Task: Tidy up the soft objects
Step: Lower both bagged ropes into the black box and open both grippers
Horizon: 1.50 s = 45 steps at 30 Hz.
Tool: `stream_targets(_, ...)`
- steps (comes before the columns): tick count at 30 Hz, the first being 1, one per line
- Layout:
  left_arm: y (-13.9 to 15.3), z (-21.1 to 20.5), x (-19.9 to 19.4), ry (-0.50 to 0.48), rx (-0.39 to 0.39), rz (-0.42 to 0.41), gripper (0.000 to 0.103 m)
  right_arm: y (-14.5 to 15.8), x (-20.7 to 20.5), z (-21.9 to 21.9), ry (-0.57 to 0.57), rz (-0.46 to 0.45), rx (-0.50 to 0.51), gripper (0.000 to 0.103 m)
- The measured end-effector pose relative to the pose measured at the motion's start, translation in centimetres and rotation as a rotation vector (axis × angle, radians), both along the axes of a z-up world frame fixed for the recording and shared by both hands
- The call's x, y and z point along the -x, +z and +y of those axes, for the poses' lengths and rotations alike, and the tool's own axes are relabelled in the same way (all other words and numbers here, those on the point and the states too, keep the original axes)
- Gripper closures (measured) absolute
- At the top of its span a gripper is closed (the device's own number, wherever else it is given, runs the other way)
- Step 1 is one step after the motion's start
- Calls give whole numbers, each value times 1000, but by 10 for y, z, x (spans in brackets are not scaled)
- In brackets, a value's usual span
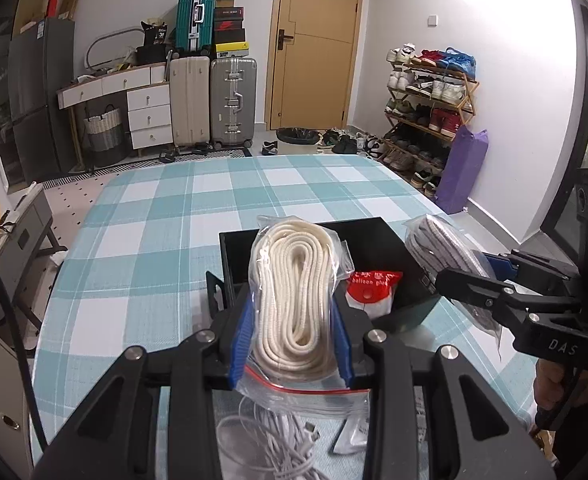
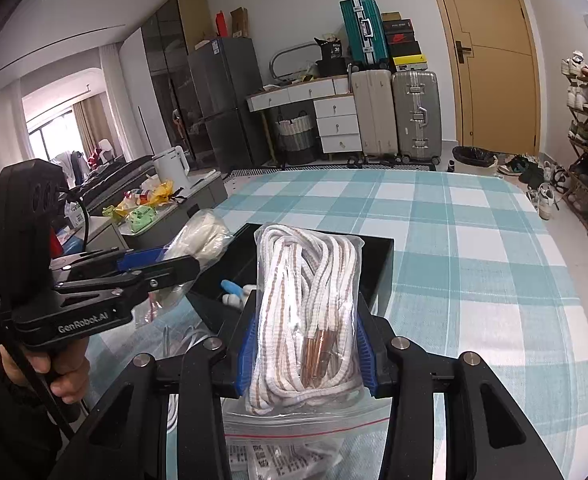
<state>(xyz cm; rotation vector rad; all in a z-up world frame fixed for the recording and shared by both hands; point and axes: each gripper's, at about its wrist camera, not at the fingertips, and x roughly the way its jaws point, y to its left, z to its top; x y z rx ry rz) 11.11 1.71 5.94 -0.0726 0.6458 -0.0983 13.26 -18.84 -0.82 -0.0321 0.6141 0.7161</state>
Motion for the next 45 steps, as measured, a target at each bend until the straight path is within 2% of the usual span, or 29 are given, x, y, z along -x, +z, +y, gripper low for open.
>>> stream_targets(11,-2,-2,-25,20,-9,7,69,3,-25,10,2,-2,16,61)
stream_targets(22,-13,-7,-48,7,-26,39,69,-9,-49,23,-8,29,50,61)
stream_targets(36,-22,-7,-60,11,-41,61,69,-11,-58,36,21,33,66,61)
stream_targets(45,-34,-2,-67,12,-34,96,69,-16,-61,53,48,27,115,61)
